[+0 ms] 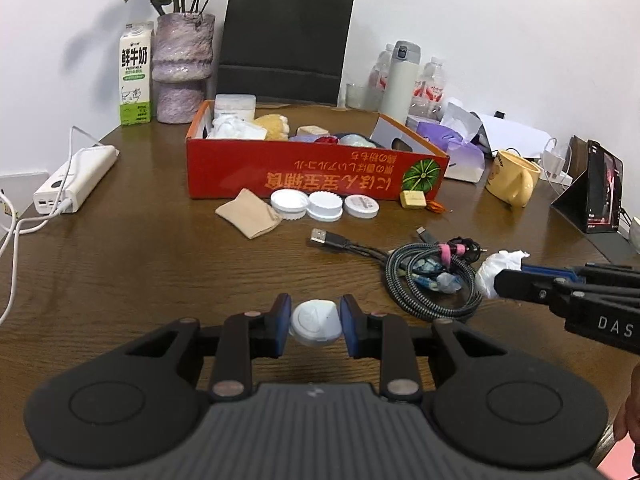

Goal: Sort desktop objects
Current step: 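Grasp the white round cap with the left tool while the right tool grasps crumpled white paper, then carry the cap and crumpled paper into the box and open both tools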

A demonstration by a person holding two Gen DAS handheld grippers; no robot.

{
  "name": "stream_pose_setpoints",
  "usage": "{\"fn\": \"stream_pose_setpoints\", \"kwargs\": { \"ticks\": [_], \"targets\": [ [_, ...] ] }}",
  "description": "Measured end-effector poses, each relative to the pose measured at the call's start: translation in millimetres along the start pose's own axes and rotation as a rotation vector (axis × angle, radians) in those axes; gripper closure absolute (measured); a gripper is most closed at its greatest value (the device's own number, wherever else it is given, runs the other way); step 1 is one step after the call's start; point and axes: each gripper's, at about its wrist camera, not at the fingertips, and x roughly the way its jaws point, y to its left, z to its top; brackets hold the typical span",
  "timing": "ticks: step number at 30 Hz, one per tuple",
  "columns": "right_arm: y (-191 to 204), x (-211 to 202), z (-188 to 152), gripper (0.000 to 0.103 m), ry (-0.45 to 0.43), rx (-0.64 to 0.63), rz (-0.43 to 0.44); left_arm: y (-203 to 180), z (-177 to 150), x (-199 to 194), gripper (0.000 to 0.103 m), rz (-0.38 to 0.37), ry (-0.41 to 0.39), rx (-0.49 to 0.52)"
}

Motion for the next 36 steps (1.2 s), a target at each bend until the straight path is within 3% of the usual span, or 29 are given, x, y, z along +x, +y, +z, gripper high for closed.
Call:
{"fn": "stream_pose_setpoints", "kwargs": {
  "ticks": [7,13,16,18,23,25,26,27,29,30,34,36],
  "targets": [
    [-11,4,19,0.089,-0.067,0.023,-0.014,6,18,5,0.075,0.015,-0.030,-0.011],
    [-29,43,87,0.089,-0.106,0.013,0.005,21,96,42,0.075,-0.031,-0.084,-0.037],
    [-41,91,134,0.089,-0.063,0.035,0.022,29,146,86,0.075,-0.038,-0.057,-0.047],
    [-47,127,161,0.089,-0.038,0.053,0.035,33,170,122,0.075,0.006,-0.029,-0.073],
    [-66,238,217,0.089,0.126,0.067,-0.003,39,203,208,0.075,0.053,0.098,-0.062],
    [-74,274,226,0.084,0.166,0.102,-0.018,39,205,229,0.073,0.070,0.122,-0.063],
    [-75,286,226,0.079,0.175,0.103,-0.031,38,205,234,0.068,0.087,0.120,-0.061],
    [-78,299,225,0.065,0.197,0.109,-0.044,37,204,235,0.062,0.086,0.106,-0.048],
    [-81,310,221,0.058,0.209,0.117,-0.084,34,203,232,0.052,0.074,0.067,-0.034],
    [-83,309,219,0.058,0.196,0.124,-0.086,33,202,229,0.046,0.062,0.049,-0.032],
    [-93,279,219,0.054,0.145,0.182,-0.067,32,201,210,0.044,0.071,0.030,-0.036],
    [-90,252,216,0.040,0.114,0.161,-0.060,34,196,188,0.036,0.074,0.012,-0.093]
  ]
}}
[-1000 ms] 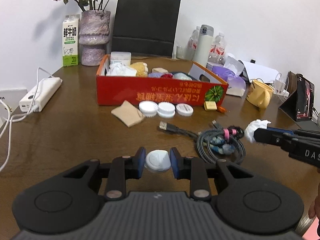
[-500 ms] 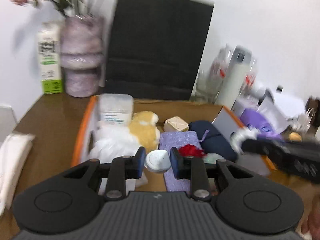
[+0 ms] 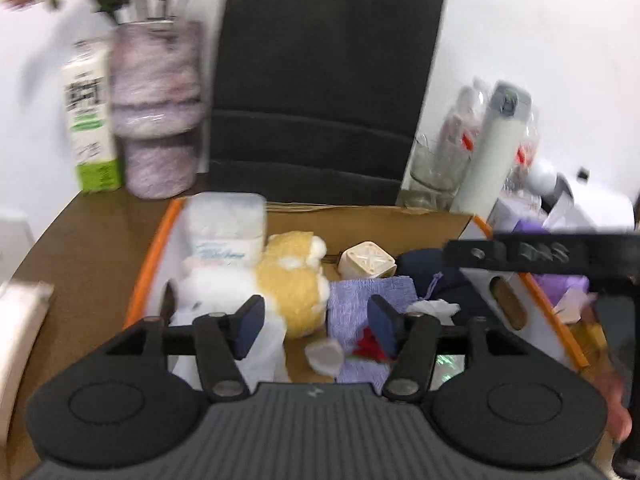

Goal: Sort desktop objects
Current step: 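Carry the cap and crumpled paper into the box and open both tools, then withdraw both tools from the box back over the desk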

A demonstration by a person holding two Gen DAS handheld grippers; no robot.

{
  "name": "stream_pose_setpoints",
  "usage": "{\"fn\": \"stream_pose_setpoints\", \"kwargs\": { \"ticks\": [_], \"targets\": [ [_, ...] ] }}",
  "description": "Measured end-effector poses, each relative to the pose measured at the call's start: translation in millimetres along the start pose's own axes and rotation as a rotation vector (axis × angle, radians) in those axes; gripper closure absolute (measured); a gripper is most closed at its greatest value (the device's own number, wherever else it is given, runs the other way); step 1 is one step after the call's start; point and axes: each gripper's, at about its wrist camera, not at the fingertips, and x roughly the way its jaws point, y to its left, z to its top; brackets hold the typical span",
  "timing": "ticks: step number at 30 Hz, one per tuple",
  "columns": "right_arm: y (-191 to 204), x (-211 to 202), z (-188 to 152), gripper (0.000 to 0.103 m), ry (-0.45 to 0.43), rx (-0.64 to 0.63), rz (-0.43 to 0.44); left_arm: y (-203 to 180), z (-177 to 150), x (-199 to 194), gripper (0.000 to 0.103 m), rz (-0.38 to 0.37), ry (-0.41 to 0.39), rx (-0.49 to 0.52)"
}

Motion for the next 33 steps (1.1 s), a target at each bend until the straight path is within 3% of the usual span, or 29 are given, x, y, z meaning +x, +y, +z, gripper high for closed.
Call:
{"fn": "stream_pose_setpoints", "kwargs": {
  "ticks": [2,5,12,17,20,23,29,33],
  "targets": [
    [6,-28,-17,0.032,-0.026,-0.057,0.010,6,-14,-28,0.026,-0.023,-0.027,-0.069],
    [19,-68,-53,0.031,-0.030,-0.160,0.010,8,-46,-69,0.024,-0.043,-0.055,-0.094],
    [35,-145,-142,0.019,-0.033,-0.239,0.039,2,-114,-133,0.014,-0.022,-0.062,0.015],
    [41,-169,-204,0.018,-0.054,-0.285,-0.116,3,-162,-157,0.013,-0.064,-0.035,0.080],
    [41,-191,-237,0.018,-0.098,-0.278,-0.087,7,-189,-168,0.013,-0.094,-0.021,0.086],
    [38,-207,-256,0.018,-0.117,-0.231,-0.027,9,-209,-173,0.013,-0.119,-0.001,0.066],
    [36,-201,-276,0.017,-0.068,-0.163,-0.027,8,-224,-169,0.013,-0.073,0.014,0.087],
    [41,-201,-281,0.017,-0.082,-0.179,-0.037,7,-224,-168,0.013,-0.066,0.016,0.088]
  ]
}}
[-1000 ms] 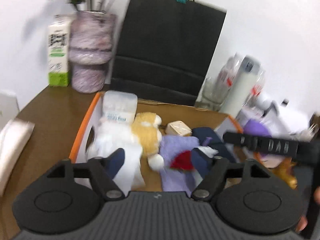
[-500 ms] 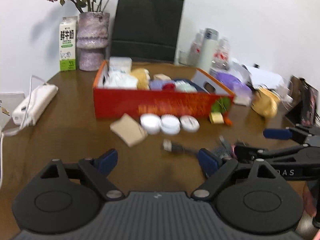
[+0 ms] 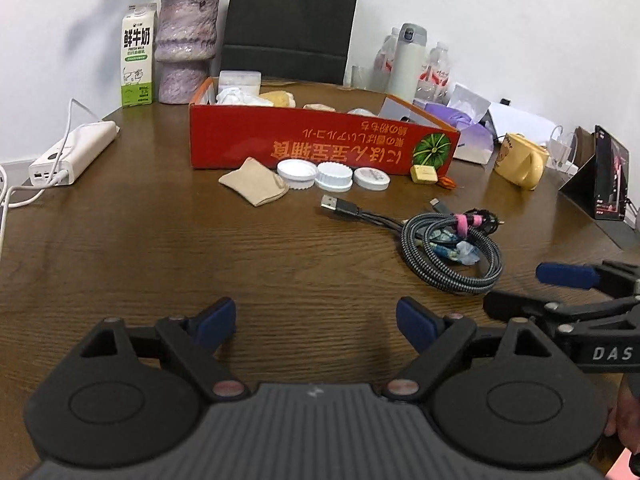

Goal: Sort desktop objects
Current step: 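Withdraw both tools from the box back over the desk, then grasp the tan fabric pouch with the left tool while the right tool grasps a white round lid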

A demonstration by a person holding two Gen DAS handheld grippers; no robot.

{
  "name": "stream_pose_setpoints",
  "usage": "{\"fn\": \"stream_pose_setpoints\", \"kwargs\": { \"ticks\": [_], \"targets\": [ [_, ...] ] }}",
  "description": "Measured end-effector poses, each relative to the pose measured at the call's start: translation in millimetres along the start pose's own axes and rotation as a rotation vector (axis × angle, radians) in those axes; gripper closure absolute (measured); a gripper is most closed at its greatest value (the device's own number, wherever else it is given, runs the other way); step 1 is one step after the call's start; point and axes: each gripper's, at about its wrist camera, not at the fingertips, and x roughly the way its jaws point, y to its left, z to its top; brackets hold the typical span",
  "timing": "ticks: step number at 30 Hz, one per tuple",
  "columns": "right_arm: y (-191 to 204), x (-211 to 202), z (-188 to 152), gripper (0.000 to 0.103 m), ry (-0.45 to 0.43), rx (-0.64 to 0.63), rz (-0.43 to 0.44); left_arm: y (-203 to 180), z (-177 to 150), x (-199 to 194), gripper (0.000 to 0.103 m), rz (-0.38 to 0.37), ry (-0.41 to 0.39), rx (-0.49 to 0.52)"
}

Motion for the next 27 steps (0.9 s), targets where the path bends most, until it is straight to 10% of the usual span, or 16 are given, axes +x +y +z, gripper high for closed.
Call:
{"fn": "stream_pose_setpoints", "kwargs": {
  "ticks": [17,27],
  "targets": [
    [-12,59,80,0.027,-0.039,0.003,0.079,34,86,69,0.022,0.048,-0.045,-0.061],
    [20,151,125,0.054,0.087,-0.175,0.187,34,99,122,0.045,0.108,0.035,0.082]
  ]
}}
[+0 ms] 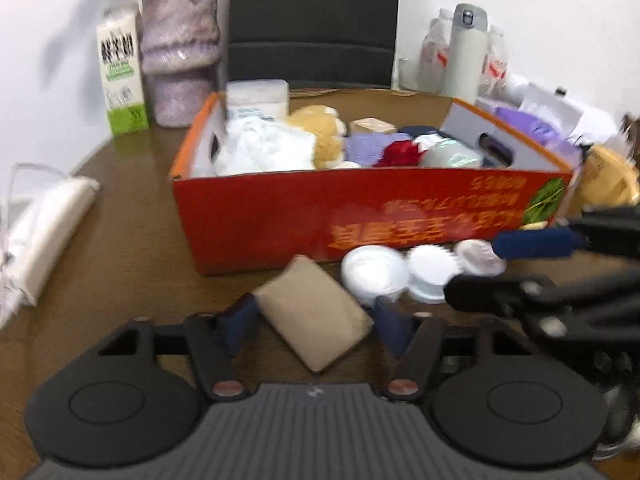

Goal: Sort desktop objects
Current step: 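Grasp the tan fabric pouch with the left tool while the right tool grasps a white round lid, then carry the pouch and white lid into the box and open both tools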

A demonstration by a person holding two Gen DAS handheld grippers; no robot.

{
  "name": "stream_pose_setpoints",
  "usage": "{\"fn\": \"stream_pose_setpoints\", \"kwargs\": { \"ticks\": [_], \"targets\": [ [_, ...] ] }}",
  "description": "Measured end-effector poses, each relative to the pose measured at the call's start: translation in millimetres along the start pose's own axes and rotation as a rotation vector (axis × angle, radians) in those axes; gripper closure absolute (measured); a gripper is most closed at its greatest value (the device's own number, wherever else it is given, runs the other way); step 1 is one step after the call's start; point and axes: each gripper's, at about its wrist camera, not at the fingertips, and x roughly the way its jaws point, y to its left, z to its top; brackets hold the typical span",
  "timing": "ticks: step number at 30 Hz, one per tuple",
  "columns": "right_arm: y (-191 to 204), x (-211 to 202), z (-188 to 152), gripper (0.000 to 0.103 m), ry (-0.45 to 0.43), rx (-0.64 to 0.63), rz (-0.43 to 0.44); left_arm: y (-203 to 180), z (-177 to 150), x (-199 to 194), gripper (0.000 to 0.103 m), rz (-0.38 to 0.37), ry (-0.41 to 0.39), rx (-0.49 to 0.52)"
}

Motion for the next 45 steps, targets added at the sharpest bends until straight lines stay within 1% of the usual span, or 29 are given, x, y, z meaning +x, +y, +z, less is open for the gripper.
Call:
{"fn": "stream_pose_setpoints", "kwargs": {
  "ticks": [1,3,4,5,6,7,8,10,12,14,16,19,21,22,25,27,29,34,37,40,43,45],
  "targets": [
    [0,7,3,0.054,0.011,-0.006,0.000,1,-1,0,0.048,0.006,-0.005,-0.001],
    [-1,21,6,0.054,0.047,-0.019,0.010,5,0,-3,0.060,0.009,-0.003,-0.005],
    [-1,25,6,0.054,0.060,-0.026,0.015,6,0,-4,0.063,0.010,-0.001,-0.004],
    [1,27,5,0.055,0.051,-0.044,0.010,7,-1,-6,0.068,0.010,-0.001,0.001],
    [2,27,4,0.061,0.049,-0.058,0.002,8,-2,-7,0.074,0.006,-0.003,0.006],
    [4,27,4,0.070,0.048,-0.065,-0.006,9,-2,-8,0.081,0.006,-0.004,0.005],
    [6,25,2,0.069,0.048,-0.063,-0.003,9,-3,-9,0.092,0.007,-0.002,0.003],
    [8,15,0,0.069,0.020,-0.063,-0.005,11,-4,-14,0.093,0.012,0.004,-0.029],
    [12,-1,-1,0.069,-0.023,-0.076,-0.029,12,-8,-25,0.093,0.020,0.000,-0.063],
    [15,-23,-3,0.069,-0.075,-0.076,-0.053,12,-13,-45,0.093,0.012,-0.034,-0.103],
    [15,-44,-7,0.069,-0.109,-0.053,-0.058,10,-20,-68,0.093,-0.004,-0.065,-0.131],
    [17,-78,-23,0.069,-0.150,-0.008,-0.074,3,-29,-96,0.093,-0.034,-0.078,-0.145],
    [18,-97,-36,0.069,-0.168,0.032,-0.076,-5,-36,-109,0.093,-0.067,-0.070,-0.130],
    [19,-106,-43,0.069,-0.175,0.053,-0.074,-8,-39,-114,0.093,-0.070,-0.067,-0.120],
    [23,-127,-66,0.069,-0.178,0.071,-0.096,-19,-49,-126,0.093,-0.093,-0.053,-0.109],
    [25,-139,-83,0.069,-0.167,0.069,-0.113,-27,-58,-133,0.093,-0.115,-0.044,-0.093],
    [25,-150,-100,0.069,-0.149,0.094,-0.114,-35,-66,-141,0.093,-0.120,-0.042,-0.067],
    [22,-162,-124,0.069,-0.114,0.118,-0.153,-43,-76,-147,0.093,-0.147,-0.022,-0.066],
    [16,-171,-123,0.069,-0.140,0.134,-0.160,-46,-73,-154,0.093,-0.148,-0.048,-0.058],
    [10,-174,-114,0.069,-0.176,0.156,-0.151,-43,-62,-154,0.093,-0.146,-0.075,-0.054],
    [1,-173,-90,0.069,-0.204,0.150,-0.138,-37,-34,-148,0.093,-0.138,-0.122,-0.044],
    [-8,-169,-64,0.069,-0.231,0.142,-0.125,-32,-4,-137,0.093,-0.132,-0.162,-0.011]
  ]
}}
